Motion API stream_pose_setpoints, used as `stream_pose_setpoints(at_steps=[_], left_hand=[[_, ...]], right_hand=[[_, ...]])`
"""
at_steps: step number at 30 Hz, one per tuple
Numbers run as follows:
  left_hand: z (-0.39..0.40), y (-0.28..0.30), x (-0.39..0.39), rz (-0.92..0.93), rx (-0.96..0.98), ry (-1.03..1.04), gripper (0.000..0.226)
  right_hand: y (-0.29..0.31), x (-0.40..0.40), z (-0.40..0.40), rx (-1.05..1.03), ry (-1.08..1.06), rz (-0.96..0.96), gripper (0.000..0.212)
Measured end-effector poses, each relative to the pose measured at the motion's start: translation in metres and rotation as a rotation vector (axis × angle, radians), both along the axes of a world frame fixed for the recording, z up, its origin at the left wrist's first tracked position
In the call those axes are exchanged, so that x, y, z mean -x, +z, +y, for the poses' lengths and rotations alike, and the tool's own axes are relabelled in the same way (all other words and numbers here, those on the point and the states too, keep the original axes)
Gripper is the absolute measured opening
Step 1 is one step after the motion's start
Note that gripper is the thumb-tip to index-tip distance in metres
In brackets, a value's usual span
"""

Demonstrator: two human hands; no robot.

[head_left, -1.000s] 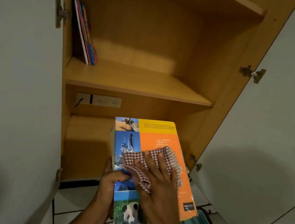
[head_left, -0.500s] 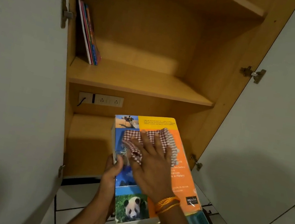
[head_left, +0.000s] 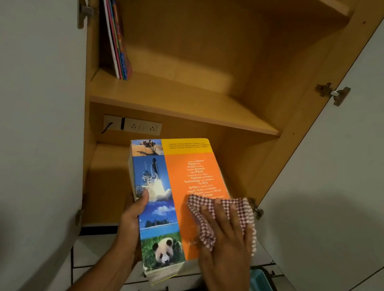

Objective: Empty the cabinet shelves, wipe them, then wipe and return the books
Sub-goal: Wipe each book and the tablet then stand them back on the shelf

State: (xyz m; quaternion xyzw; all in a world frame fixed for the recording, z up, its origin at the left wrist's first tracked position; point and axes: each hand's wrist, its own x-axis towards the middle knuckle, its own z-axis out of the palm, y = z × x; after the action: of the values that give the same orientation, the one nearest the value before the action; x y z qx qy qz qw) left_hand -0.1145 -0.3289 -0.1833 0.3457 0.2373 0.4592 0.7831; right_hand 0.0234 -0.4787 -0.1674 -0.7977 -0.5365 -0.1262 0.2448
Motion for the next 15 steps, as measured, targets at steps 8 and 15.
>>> stream_pose_setpoints(at_steps=[8, 15], left_hand=[[-0.005, 0.004, -0.008, -0.056, 0.062, -0.009, 0.048], [-0.006, -0.009, -0.007, -0.176, 0.156, -0.114, 0.103]], right_hand=[[0.016, 0.017, 0.039, 0.053, 0.052, -0.010, 0.064], [-0.014, 0.059, 0.017, 0.030, 0.244, -0.211, 0.071]])
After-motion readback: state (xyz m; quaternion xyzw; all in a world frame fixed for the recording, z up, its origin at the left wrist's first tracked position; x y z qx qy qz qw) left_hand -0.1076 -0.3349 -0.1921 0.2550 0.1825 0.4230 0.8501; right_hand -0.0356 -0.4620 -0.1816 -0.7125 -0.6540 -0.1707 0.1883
